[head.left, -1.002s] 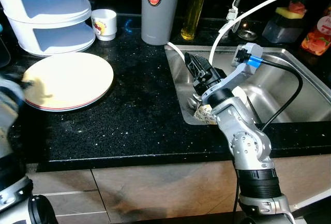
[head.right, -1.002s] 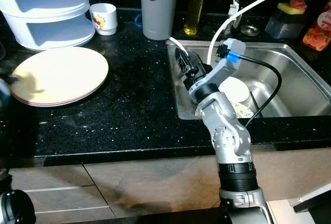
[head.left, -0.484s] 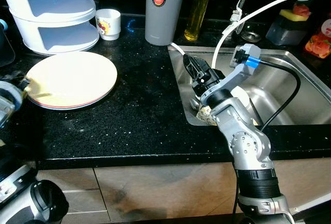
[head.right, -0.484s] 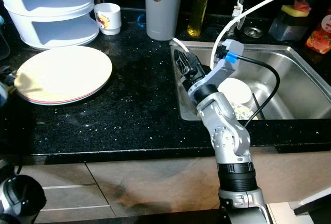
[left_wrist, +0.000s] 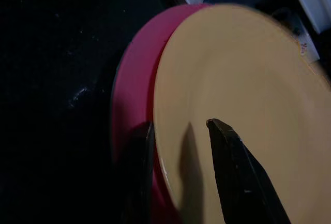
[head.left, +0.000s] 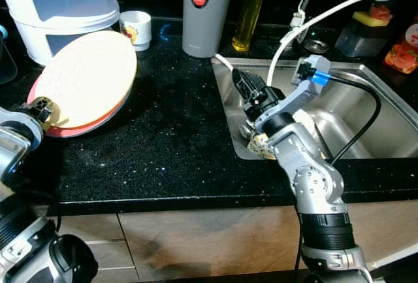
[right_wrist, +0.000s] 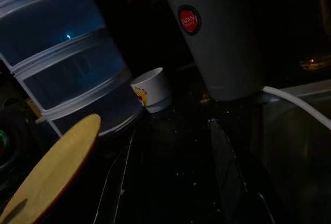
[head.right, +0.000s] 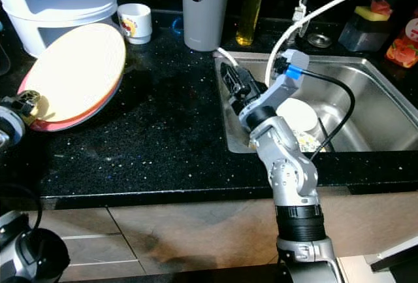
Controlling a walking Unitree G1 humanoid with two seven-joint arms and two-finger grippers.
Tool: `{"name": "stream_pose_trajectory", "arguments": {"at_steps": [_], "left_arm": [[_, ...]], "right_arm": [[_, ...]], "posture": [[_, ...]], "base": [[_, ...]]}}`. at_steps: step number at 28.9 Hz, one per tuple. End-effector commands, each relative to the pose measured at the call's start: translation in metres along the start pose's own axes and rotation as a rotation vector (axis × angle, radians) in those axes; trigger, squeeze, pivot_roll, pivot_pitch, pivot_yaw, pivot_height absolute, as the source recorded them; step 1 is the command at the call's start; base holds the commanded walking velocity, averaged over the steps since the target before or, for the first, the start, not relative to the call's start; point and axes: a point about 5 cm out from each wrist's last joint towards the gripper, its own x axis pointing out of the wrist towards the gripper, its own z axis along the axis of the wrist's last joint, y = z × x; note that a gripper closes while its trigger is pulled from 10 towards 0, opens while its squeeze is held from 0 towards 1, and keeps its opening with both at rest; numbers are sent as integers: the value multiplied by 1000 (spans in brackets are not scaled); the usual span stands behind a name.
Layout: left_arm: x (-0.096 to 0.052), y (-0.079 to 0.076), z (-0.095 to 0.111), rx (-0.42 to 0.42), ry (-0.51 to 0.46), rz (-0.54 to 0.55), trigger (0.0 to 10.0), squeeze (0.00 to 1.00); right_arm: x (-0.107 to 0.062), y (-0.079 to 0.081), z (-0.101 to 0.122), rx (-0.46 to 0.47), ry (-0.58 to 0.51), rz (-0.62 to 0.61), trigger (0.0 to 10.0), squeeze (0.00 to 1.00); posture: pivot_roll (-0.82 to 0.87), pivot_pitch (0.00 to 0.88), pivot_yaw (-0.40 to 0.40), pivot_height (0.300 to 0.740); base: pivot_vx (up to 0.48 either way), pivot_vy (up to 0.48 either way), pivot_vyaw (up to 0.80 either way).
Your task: Kitchen organization
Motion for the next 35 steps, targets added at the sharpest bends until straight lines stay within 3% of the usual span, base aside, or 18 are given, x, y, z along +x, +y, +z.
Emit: {"name": "stream_pose_trajectory", "arguments": {"at_steps": [1, 11, 16, 21, 22, 23, 24, 25, 26, 27, 30, 35], "left_arm": [[4, 7, -10, 6, 70, 41, 10000, 0], [20, -5, -10, -151, 43, 13, 10000, 0], [29, -20, -5, -240, -3, -7, 10000, 0], [39, -32, -11, -302, 28, -29, 10000, 0], [42, -31, -19, -318, 54, -7, 5647, 0], [42, -31, -19, -318, 54, -7, 5647, 0], [43, -29, -23, -320, 71, 11, 3961, 0], [45, -27, -27, -323, 88, 29, 1098, 0], [45, -27, -27, -323, 88, 29, 1098, 0], [46, -26, -30, -326, 99, 40, 0, 0], [46, -29, -33, -351, 102, 44, 0, 0], [39, -51, -19, -375, 43, -117, 0, 0]], "right_arm": [[1, 0, -1, -5, 12, 4, 10000, 0], [0, -1, 1, -10, 4, -1, 10000, 0], [2, 1, 2, -11, 2, 8, 10000, 0], [3, 1, 2, -12, 3, 11, 10000, 0], [3, 2, 2, -13, 3, 12, 10000, 0], [3, 2, 2, -13, 3, 12, 10000, 0], [3, 2, 3, -15, 2, 13, 10000, 0], [3, 2, 3, -16, 1, 12, 10000, 0], [3, 2, 3, -16, 1, 12, 10000, 0], [3, 2, 4, -17, -1, 11, 10000, 0], [3, 0, 6, -19, -4, 7, 10000, 0], [4, -1, 6, -22, -6, 5, 10000, 0]], "posture": [[222, 81, -89, 740], [209, 77, -85, 740], [205, 73, -91, 740], [202, 66, -96, 740], [202, 66, -96, 740], [202, 66, -96, 740], [202, 66, -96, 740], [202, 66, -96, 740], [202, 66, -96, 740], [202, 66, -96, 740], [183, 66, -99, 740], [185, 66, -101, 740]], "base": [[0, 0, 0], [0, 0, 0], [0, 0, 0], [0, 0, 0], [0, 0, 0], [0, 0, 0], [0, 0, 0], [0, 0, 0], [0, 0, 0], [0, 0, 0], [0, 0, 0], [0, 0, 0]]}}
